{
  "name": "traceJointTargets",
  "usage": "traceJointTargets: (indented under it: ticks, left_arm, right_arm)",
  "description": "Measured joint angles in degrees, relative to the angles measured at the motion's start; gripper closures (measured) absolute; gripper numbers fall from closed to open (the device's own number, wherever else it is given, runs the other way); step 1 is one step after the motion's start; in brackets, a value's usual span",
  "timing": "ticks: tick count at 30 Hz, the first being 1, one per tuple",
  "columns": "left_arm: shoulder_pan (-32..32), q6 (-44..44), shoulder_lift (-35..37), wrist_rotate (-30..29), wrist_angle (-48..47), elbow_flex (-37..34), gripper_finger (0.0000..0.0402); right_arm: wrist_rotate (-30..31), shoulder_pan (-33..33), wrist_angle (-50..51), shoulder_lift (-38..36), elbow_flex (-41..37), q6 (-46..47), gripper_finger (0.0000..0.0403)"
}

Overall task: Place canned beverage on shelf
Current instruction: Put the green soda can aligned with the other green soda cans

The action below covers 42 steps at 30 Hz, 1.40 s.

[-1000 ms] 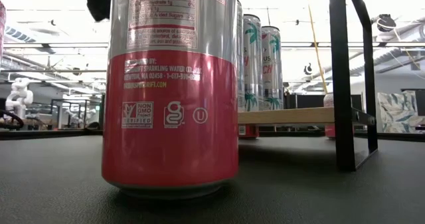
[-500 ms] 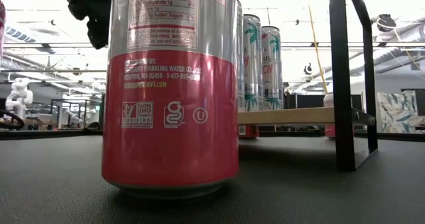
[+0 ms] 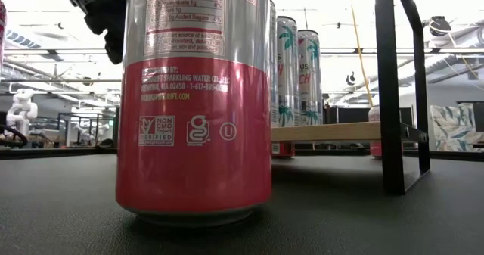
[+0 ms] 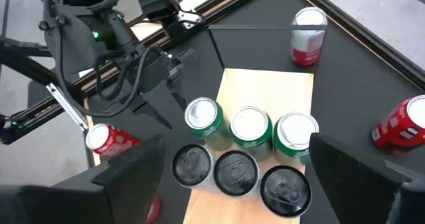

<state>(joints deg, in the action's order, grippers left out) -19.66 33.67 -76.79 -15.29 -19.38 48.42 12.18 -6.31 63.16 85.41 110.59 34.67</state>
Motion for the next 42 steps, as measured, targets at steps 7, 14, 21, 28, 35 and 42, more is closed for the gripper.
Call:
traceJointTargets:
  ticks: [7, 14, 21, 28, 35, 42]
  left_arm:
    - [1.3, -1.2, 0.0, 0.0, 0.4, 0.0, 0.0215]
    - [2.6, -1.2, 0.0, 0.2, 0.6, 0.0, 0.0215]
    - [3.5, -1.2, 0.0, 0.2, 1.0, 0.0, 0.0215]
    - [3.6, -1.1, 0.0, 0.2, 1.0, 0.0, 0.0215]
    - [3.6, -1.0, 0.0, 1.0, 1.0, 0.0, 0.0215]
    - [2.7, 0.8, -0.5, 1.5, 0.7, 0.0, 0.0215]
  right_arm:
    - [0.0, 0.0, 0.1, 0.0, 0.0, -0.2, 0.0053]
    - [0.0, 0.0, 0.1, 0.0, 0.0, -0.3, 0.0053]
    - [0.0, 0.0, 0.1, 0.0, 0.0, -0.6, 0.0053]
    - [0.0, 0.0, 0.1, 0.0, 0.0, -0.6, 0.0053]
    - [0.0, 0.0, 0.1, 0.0, 0.0, -0.6, 0.0053]
    - [0.0, 0.0, 0.1, 0.0, 0.0, -0.4, 0.0053]
